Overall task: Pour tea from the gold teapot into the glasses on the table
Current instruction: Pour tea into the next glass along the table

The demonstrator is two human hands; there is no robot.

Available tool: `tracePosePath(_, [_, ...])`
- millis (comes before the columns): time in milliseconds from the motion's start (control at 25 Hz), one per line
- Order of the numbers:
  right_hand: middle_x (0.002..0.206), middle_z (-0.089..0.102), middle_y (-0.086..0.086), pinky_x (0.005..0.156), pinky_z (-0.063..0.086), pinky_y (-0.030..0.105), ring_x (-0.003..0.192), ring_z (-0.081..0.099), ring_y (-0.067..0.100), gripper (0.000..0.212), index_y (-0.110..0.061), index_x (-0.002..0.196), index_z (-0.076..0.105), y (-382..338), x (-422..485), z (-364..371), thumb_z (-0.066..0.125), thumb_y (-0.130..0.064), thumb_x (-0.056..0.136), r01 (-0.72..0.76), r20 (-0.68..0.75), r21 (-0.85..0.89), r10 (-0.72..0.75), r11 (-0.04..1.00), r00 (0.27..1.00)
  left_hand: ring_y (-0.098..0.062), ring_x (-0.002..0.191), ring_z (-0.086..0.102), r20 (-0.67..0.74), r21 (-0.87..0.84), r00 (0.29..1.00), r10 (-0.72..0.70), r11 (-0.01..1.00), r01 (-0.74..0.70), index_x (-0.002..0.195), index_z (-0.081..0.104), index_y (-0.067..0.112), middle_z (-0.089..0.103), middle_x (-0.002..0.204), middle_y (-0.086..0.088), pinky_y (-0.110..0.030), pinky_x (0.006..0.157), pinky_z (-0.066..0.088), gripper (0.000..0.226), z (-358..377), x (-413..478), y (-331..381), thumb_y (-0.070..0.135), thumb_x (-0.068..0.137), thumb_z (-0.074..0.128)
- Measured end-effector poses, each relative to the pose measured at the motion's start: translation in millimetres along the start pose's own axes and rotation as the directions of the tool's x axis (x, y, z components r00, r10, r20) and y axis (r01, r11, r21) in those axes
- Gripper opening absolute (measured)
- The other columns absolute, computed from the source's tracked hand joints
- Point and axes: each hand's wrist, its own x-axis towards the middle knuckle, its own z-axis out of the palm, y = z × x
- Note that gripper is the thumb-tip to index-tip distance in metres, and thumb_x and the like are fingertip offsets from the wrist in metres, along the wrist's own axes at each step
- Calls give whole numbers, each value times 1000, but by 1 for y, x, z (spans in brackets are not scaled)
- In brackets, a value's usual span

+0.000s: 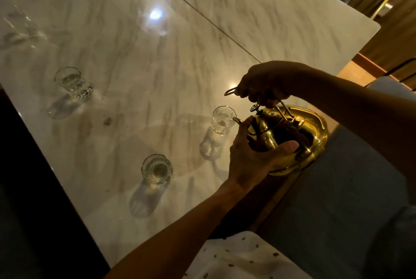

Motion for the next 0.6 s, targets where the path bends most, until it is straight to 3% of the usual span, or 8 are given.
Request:
tracePosePath(400, [52,32,-3,37,22,15,38,25,6,29,-11,65,49,5,-5,0,48,-19,93,6,-8,18,-6,1000,1000,-17,131,51,7,23,1000,5,1000,-6,141,39,34,50,145,5,-43,106,48,86,1,0,-5,38,70,87])
tracePosePath(600, [49,34,-3,38,23,16,37,27,6,28,-10,66,50,12,-6,1,49,-18,92,22,-29,49,-21,999,999,-12,129,50,15,56,999,34,998,-35,137,39,42,50,143,8,-30,101,50,85,2,0,-11,40,68,88])
